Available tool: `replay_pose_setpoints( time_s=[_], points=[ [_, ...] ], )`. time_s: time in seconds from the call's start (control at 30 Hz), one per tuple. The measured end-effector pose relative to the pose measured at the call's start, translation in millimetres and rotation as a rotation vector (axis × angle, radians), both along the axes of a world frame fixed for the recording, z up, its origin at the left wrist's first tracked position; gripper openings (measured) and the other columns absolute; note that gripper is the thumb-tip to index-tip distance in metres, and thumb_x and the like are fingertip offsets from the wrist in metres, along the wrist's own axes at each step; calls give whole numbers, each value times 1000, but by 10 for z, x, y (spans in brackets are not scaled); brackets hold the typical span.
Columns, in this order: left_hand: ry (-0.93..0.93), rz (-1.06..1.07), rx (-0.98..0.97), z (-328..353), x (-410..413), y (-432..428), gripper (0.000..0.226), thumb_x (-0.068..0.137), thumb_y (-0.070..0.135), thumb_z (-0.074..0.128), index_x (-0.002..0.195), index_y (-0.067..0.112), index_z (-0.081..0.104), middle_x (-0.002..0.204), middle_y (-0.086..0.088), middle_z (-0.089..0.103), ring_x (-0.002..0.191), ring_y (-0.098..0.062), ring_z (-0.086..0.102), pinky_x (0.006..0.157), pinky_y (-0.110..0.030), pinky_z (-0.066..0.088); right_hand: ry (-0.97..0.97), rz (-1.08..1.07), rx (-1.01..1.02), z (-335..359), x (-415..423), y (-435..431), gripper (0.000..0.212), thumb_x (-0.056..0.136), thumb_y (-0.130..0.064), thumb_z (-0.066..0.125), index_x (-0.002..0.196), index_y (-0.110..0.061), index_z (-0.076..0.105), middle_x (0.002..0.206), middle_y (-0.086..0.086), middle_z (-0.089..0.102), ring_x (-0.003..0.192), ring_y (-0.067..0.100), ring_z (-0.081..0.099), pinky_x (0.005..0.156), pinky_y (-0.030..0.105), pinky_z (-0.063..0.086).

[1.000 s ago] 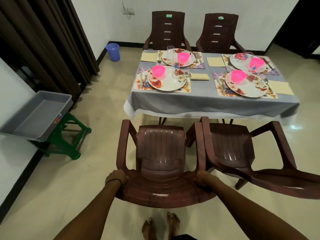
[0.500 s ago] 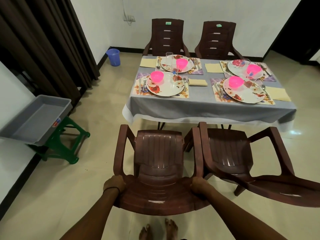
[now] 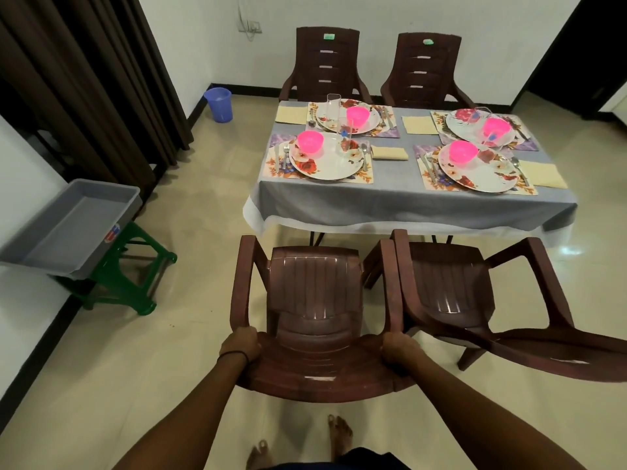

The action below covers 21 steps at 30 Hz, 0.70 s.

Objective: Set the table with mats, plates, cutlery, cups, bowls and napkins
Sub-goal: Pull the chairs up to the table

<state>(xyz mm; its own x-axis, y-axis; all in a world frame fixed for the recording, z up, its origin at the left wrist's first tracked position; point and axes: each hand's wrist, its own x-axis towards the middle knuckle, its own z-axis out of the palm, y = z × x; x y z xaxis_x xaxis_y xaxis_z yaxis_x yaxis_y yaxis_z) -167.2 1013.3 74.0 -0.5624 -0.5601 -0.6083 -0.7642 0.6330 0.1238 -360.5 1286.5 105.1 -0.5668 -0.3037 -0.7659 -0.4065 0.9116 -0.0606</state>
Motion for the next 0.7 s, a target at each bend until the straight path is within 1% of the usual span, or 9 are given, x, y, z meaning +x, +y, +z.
replay_pose_setpoints(
  time_s=[0.07,0.1,0.2,0.27,0.37,0.47,0.53,0.6,0.7],
  points=[
    [-2,-38,26,-2,21,22,36,93,27,52,123,8,59,126,-14,62,116,-29,60,96,-37,49,7,-62,-27,-225,-12,54,38,89,-57,49,119,-41,65,114,-1,69,102,21,66,94,37,51],
    [-13,-53,33,-16,32,37,36,93,27,52,124,9,59,127,-14,61,116,-29,60,96,-37,49,17,-57,-15,-133,61,45,39,90,-57,47,122,-42,63,118,-1,68,106,22,65,94,37,51],
    [-55,-87,53,-45,60,-10,40,94,32,48,131,18,56,133,-10,58,120,-27,57,99,-38,47,119,-97,45,595,417,-119,38,101,-44,41,133,-31,55,130,5,62,118,27,61,99,40,50],
    [-78,-111,89,-60,53,-73,45,95,38,46,138,26,50,140,-7,53,126,-27,53,103,-38,44,163,-194,51,751,519,-154,38,103,-40,38,132,-21,51,129,8,62,116,26,62,98,34,50],
    [-72,-114,128,-52,31,-107,46,98,36,45,140,16,48,142,-11,51,128,-28,51,105,-36,41,223,-292,7,802,556,-129,46,101,-45,40,129,-11,49,128,9,62,115,25,63,90,31,47],
    [-31,-63,128,-26,26,-141,49,96,37,51,136,9,50,139,-13,54,125,-29,54,102,-35,43,202,-335,-15,864,601,-139,57,97,-54,45,132,-10,51,125,9,63,112,25,63,84,30,47],
    [-25,-40,142,3,34,-159,51,94,37,56,135,7,50,139,-14,54,125,-29,54,101,-34,43,188,-365,-22,862,618,-130,59,94,-57,48,130,-11,54,119,8,64,107,24,66,74,29,47],
    [-18,-29,149,1,28,-199,52,93,36,58,135,7,48,139,-14,53,126,-29,53,101,-34,43,182,-376,-30,885,657,-142,56,96,-53,49,133,-11,52,126,9,62,113,24,63,71,26,40],
    [-14,-10,157,-20,3,-270,53,92,36,60,136,8,47,140,-14,52,125,-29,53,101,-35,43,158,-350,-9,882,669,-166,50,100,-46,44,138,-12,49,132,9,59,118,23,60,63,22,38]
  ],
)
